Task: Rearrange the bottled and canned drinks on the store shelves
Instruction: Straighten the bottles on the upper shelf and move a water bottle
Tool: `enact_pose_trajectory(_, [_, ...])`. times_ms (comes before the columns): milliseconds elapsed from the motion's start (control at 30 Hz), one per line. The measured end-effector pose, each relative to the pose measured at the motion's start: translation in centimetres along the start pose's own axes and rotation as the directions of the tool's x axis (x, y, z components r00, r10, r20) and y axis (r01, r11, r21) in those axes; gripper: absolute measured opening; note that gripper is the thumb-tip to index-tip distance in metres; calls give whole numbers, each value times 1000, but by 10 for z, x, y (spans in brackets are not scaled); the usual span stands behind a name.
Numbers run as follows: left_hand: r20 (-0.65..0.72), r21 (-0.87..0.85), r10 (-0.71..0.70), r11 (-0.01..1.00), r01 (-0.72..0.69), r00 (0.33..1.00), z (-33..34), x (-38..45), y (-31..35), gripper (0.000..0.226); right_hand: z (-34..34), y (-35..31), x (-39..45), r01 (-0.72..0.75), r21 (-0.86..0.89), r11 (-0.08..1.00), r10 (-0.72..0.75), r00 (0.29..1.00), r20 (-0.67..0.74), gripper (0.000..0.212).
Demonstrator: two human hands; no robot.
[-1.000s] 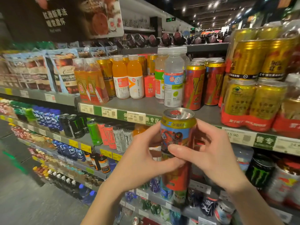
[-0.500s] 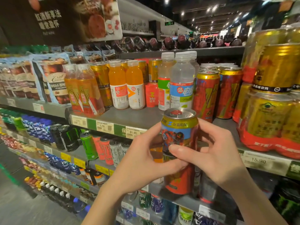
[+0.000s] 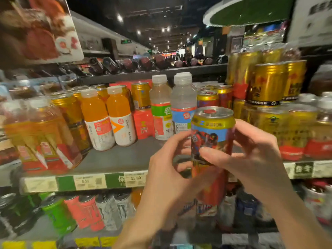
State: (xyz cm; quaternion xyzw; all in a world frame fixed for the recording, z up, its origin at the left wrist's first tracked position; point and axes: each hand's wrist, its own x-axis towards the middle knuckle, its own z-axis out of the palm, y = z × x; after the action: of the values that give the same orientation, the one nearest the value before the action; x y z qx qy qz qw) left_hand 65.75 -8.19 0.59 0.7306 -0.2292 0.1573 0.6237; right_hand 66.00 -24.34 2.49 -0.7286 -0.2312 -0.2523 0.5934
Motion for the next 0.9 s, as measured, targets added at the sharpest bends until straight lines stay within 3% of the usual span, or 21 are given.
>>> enact_pose_trajectory(233, [121,-48,104,994,-98,987,20,29,7,61,-20,-14,11,-63,-142,988,40,986,-162,35])
enact_pose_trajectory(300, [76,-31,132,991,-130,988,30,38,5,72,-26,-14,16,-68,-185,980,27,977,-214,33])
enact_pose_trajectory(500, [-110,-61,104,992,-112,988,61,56,-12,76,-41,-5,28,-92,-307,947,14,969,-248,59])
enact_pose_trajectory(633, [-215,124,154,984,-130,964,75,65,-21,73,-48,0,35,-77,-650,756,-118,961,-251,76])
enact_pose_trajectory(700, [-244,243,189,961,-129,951,82,69,-25,67,-53,5,39,-9,-773,634,-209,961,-182,73])
enact_pose_trajectory(900, [-293,416,264,901,-126,919,101,83,-39,75,-64,21,53,165,-883,440,-374,927,-13,53])
